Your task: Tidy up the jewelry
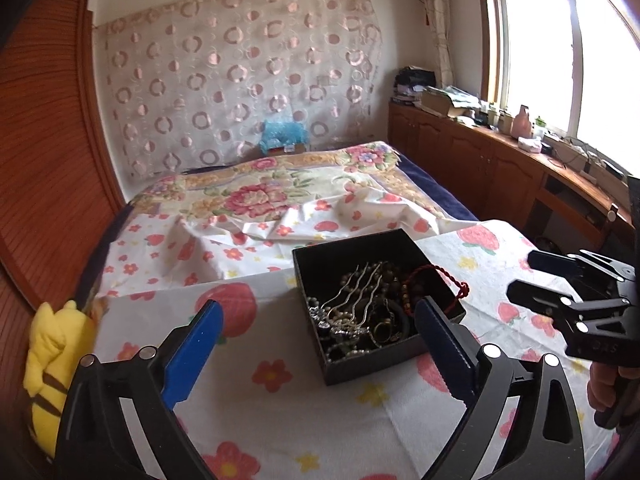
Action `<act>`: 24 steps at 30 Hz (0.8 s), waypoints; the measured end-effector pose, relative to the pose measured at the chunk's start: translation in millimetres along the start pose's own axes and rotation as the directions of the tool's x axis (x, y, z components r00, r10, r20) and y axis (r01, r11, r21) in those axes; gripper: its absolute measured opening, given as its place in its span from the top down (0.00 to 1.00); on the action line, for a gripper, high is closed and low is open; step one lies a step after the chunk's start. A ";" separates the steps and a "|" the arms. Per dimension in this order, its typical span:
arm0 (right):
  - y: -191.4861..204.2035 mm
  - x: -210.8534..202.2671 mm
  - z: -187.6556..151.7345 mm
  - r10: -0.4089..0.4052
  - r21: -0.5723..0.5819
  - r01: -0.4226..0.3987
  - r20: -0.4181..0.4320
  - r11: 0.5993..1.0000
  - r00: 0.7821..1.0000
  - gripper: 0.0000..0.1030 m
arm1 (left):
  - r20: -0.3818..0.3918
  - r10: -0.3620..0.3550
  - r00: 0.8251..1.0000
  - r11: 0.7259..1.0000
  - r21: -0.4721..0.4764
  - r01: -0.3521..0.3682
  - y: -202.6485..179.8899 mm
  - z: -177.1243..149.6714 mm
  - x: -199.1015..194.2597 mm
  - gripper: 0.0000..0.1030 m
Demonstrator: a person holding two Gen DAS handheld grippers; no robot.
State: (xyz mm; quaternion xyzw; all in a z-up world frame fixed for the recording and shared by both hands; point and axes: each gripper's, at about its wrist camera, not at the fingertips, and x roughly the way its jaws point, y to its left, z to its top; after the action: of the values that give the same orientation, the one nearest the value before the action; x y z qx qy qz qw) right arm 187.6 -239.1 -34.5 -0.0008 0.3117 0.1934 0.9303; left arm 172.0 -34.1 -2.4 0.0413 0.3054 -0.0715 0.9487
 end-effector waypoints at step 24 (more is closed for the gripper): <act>33.8 -87.4 -33.5 -0.165 0.061 0.157 0.151 0.986 0.975 0.03 | 0.056 0.096 0.994 0.991 -0.102 -0.090 9.2 -58.9 -86.9 0.07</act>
State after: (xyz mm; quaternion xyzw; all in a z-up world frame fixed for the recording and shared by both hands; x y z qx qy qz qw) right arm 92.1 -243.4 -6.7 0.0115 0.2415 0.1092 0.9642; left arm 69.8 -8.2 1.1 0.0062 0.2772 -0.0131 0.9607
